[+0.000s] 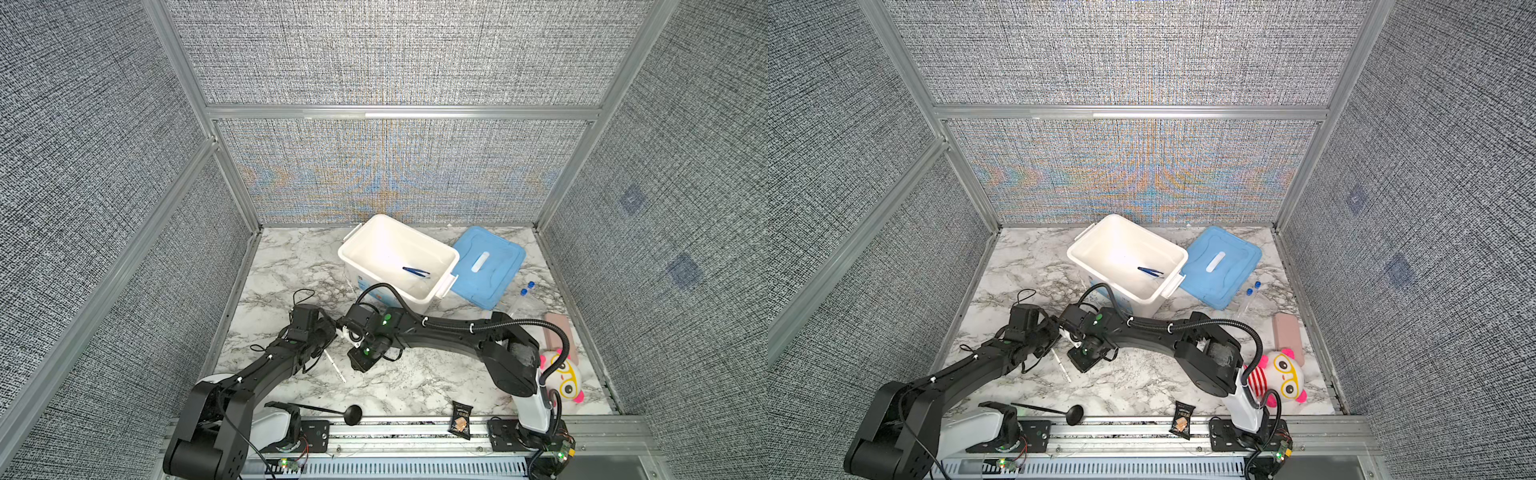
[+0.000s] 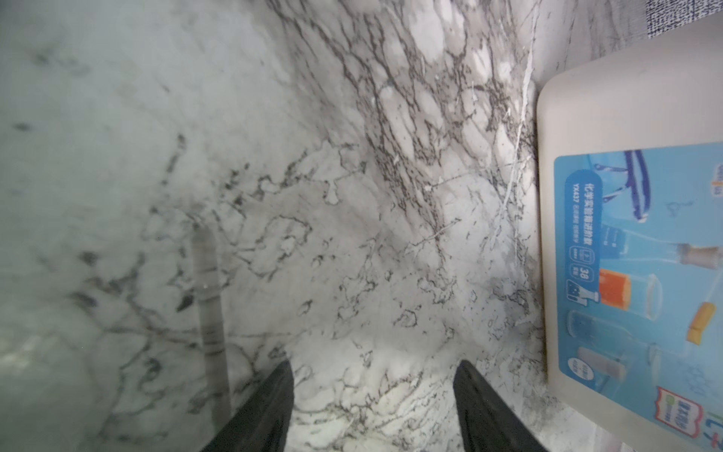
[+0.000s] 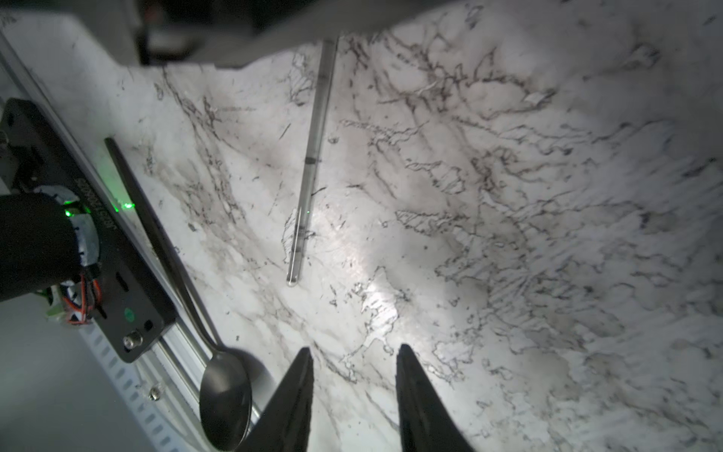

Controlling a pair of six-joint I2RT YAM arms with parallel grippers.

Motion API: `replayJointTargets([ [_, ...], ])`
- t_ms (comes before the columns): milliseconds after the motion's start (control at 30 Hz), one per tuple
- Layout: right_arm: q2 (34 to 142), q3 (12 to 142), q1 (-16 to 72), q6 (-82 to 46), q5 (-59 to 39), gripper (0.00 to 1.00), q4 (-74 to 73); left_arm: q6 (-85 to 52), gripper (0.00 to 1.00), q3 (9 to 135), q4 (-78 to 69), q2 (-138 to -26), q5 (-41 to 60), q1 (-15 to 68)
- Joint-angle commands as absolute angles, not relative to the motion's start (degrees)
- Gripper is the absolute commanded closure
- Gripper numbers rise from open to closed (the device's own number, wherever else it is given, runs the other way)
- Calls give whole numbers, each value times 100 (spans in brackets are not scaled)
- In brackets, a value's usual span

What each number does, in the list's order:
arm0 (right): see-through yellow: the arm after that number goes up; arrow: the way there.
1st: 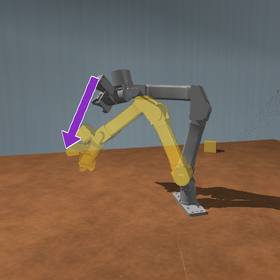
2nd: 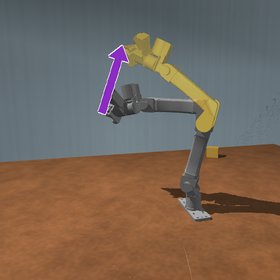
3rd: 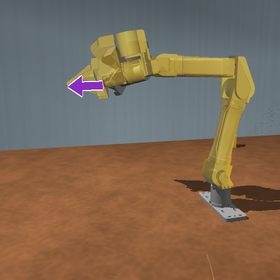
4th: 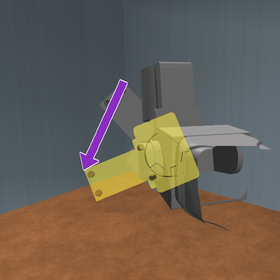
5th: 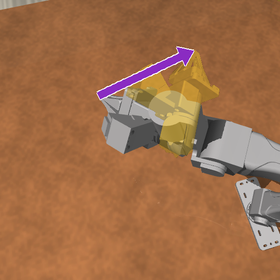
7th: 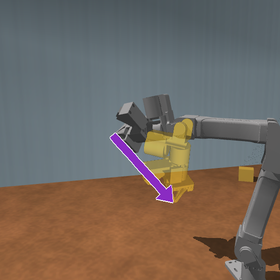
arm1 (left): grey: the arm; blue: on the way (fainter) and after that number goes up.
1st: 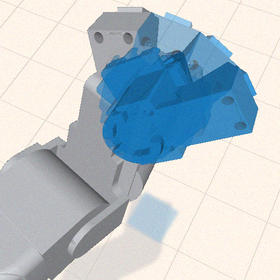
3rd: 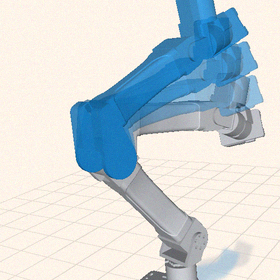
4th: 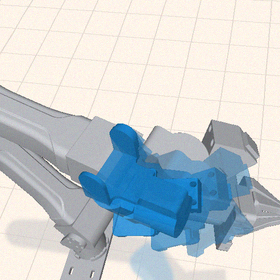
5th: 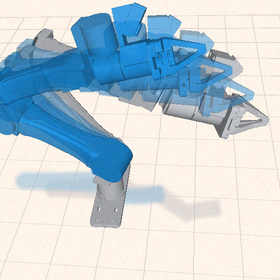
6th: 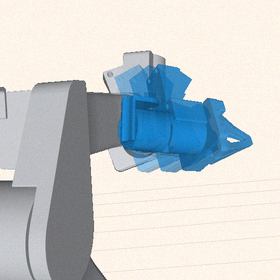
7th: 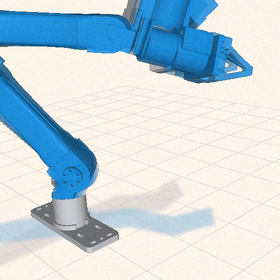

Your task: Organize the chemistry lab equipment

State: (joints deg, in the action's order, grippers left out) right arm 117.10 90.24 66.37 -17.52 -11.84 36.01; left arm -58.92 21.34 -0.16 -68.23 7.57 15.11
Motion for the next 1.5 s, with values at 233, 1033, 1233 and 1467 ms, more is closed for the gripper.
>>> replayJointTargets([
  [233,11926,9273,7002,-1231,-705,55,3455,-5621,31,2536,457,-6468,613,1354],
  [1033,13242,10755,7275,-814,-164,76,4689,-5516,18,3521,3357,-5836,1521,-681],
  [1233,13448,11169,7284,-1270,122,85,5503,-5540,18,3079,3160,-5891,1708,-677],
  [1467,13274,11074,7152,-1404,-78,91,5713,-5324,18,3286,3252,-6232,1835,-677],
])
